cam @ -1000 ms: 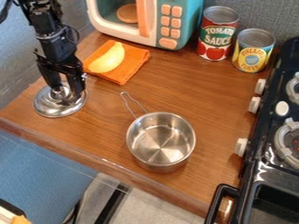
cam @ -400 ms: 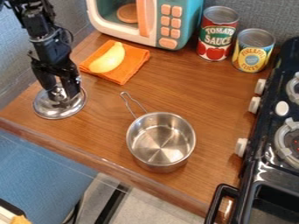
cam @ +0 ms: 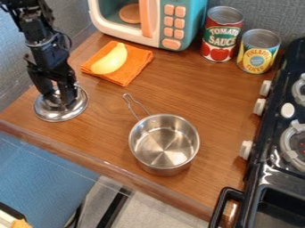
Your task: Put the silver lid on the silver pot
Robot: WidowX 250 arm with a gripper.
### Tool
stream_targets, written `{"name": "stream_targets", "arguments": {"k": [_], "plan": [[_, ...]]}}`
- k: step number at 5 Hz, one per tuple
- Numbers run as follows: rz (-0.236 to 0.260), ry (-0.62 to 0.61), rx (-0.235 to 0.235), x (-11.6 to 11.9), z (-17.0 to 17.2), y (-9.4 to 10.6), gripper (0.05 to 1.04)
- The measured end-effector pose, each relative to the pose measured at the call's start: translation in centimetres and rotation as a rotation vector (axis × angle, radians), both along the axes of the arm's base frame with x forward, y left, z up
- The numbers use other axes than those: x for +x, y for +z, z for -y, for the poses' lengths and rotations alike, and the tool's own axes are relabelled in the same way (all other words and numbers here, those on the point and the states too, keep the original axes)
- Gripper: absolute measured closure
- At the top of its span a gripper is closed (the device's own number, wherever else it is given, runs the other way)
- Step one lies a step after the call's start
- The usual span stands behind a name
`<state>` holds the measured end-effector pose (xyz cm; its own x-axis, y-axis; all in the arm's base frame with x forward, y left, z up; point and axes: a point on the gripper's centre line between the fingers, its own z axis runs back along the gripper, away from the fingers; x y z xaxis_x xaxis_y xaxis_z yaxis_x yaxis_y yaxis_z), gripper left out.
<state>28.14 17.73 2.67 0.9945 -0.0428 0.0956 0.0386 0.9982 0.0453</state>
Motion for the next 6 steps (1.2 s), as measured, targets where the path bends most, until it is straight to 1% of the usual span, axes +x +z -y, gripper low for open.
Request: {"name": "stream_targets", "arguments": {"k": [2, 3, 4, 5, 6], "plan": [[0.003, 0.011, 0.02, -0.1, -0.2, 0.1, 0.723], [0.0, 0.019, 0.025, -0.1, -0.2, 0.1, 0.795], [-0.017, 0.021, 0.017, -0.2, 0.5, 0.2, 0.796], [0.004, -0.005, 0.037, 0.5, 2.5, 3.0, 0.795], [0.012, -0.049, 0.036, 0.4, 6.2, 5.4, 0.795]]}}
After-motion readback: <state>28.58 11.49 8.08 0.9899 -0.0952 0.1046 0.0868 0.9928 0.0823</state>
